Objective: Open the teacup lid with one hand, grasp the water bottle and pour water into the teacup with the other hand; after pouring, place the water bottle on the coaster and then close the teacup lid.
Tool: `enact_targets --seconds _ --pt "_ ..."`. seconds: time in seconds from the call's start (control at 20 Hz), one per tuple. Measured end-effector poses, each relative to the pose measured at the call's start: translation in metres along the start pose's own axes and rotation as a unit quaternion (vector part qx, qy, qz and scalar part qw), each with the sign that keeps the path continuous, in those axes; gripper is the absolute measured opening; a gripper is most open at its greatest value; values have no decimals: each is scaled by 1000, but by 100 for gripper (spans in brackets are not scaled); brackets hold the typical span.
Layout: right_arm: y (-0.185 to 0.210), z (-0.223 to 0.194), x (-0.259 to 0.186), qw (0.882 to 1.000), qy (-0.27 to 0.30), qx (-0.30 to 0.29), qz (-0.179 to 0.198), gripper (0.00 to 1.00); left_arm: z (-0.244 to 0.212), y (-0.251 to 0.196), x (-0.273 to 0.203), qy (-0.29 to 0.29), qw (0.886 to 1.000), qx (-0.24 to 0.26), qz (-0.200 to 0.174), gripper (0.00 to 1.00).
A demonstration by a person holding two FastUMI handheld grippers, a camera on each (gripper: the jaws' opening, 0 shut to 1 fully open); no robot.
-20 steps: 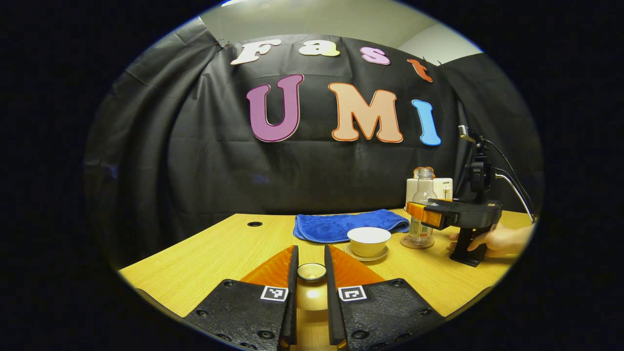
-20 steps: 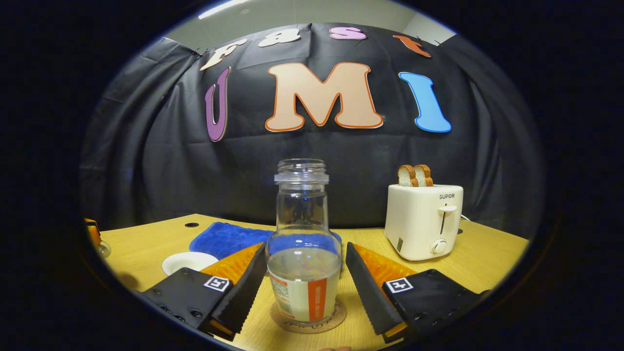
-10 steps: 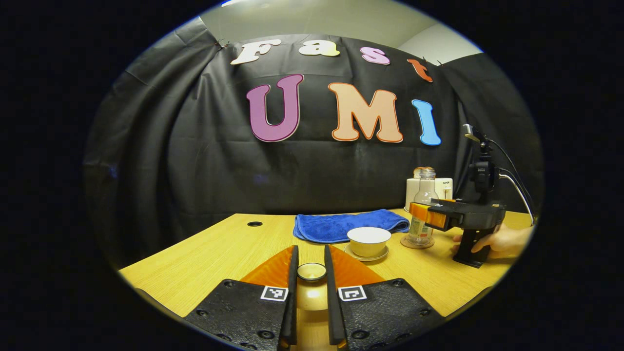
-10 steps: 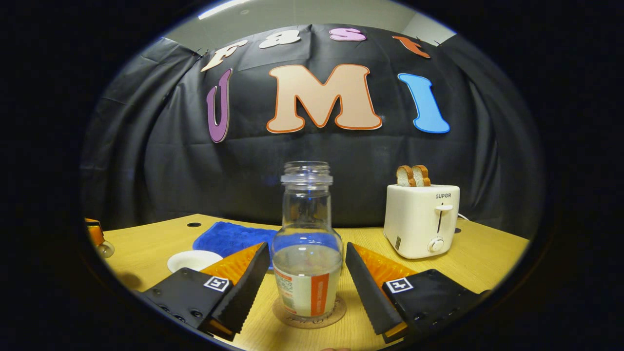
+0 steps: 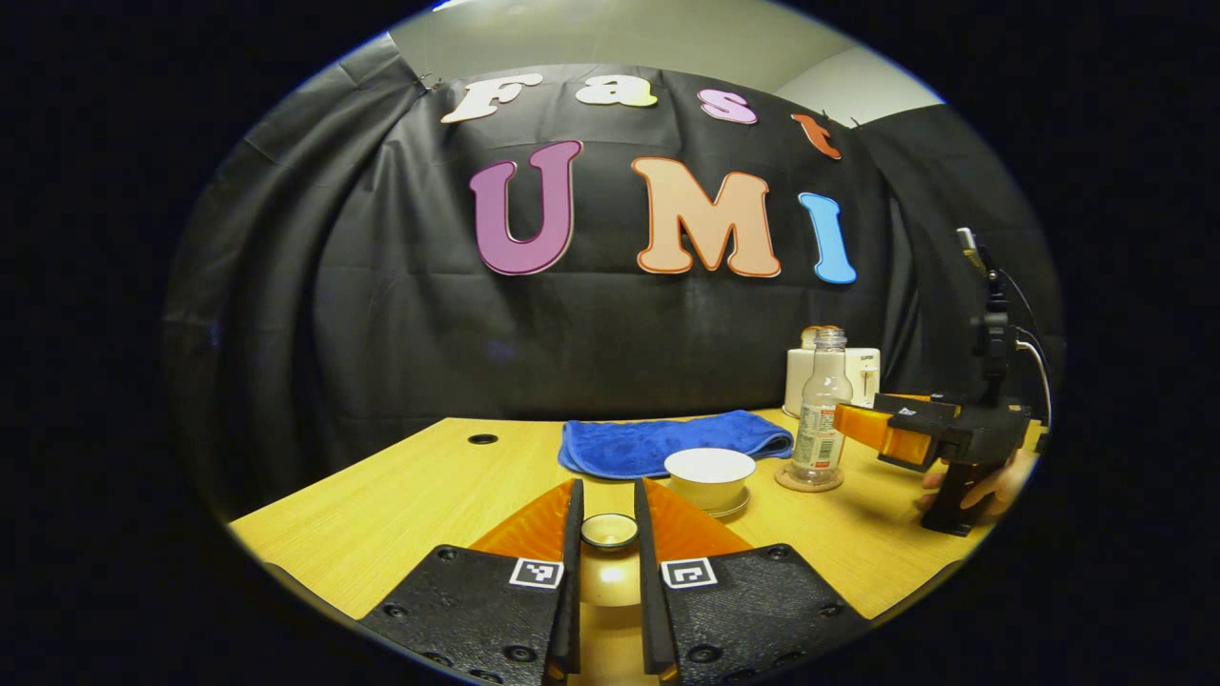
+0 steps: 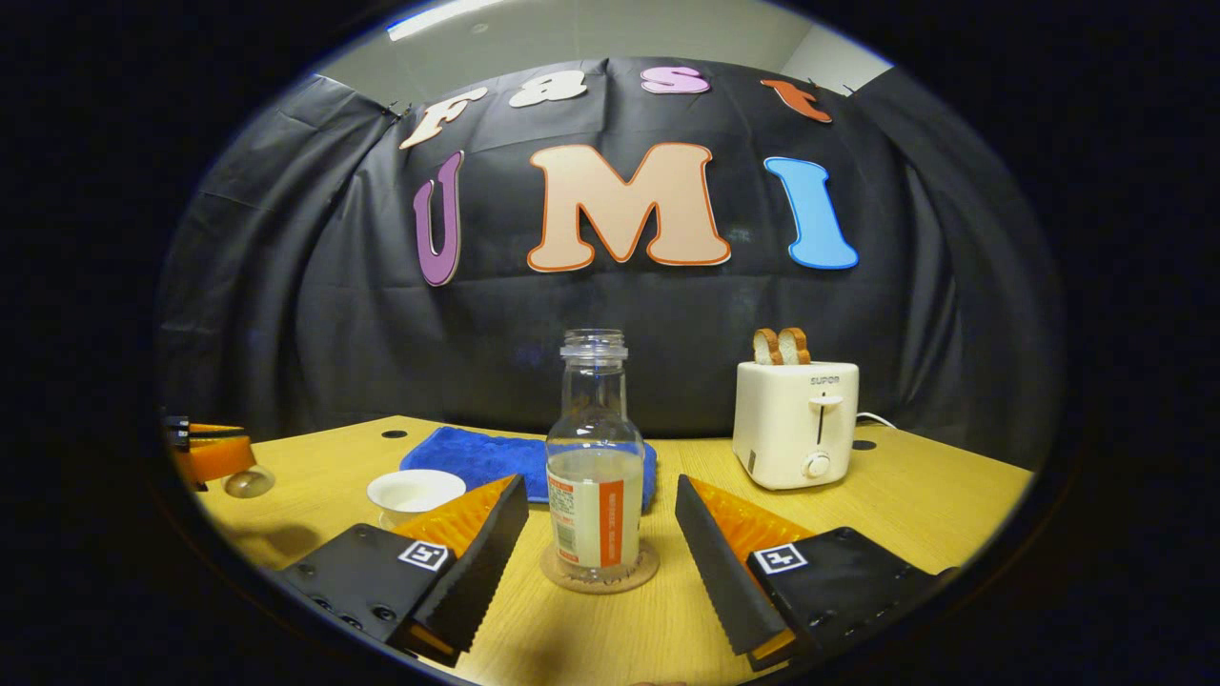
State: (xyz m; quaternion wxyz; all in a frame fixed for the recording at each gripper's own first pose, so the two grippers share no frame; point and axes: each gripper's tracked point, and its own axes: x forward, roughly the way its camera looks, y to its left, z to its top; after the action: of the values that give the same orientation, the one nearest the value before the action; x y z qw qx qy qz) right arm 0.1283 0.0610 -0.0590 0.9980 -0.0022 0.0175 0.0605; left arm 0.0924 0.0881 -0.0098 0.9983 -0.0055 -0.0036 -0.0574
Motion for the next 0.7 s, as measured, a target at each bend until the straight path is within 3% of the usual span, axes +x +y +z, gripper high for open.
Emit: enact_targets --seconds 0.3,0.65,0.7 --pt "-21 4 -72 1000 -4 1 10 99 -2 -29 37 0 999 2 -39 23" --pt "-36 8 -126 1000 -8 4 10 99 -3 -59 97 2 999 3 -49 23" --pt "-36 7 -132 1000 -9 4 14 94 -4 -62 105 4 999 3 -49 23"
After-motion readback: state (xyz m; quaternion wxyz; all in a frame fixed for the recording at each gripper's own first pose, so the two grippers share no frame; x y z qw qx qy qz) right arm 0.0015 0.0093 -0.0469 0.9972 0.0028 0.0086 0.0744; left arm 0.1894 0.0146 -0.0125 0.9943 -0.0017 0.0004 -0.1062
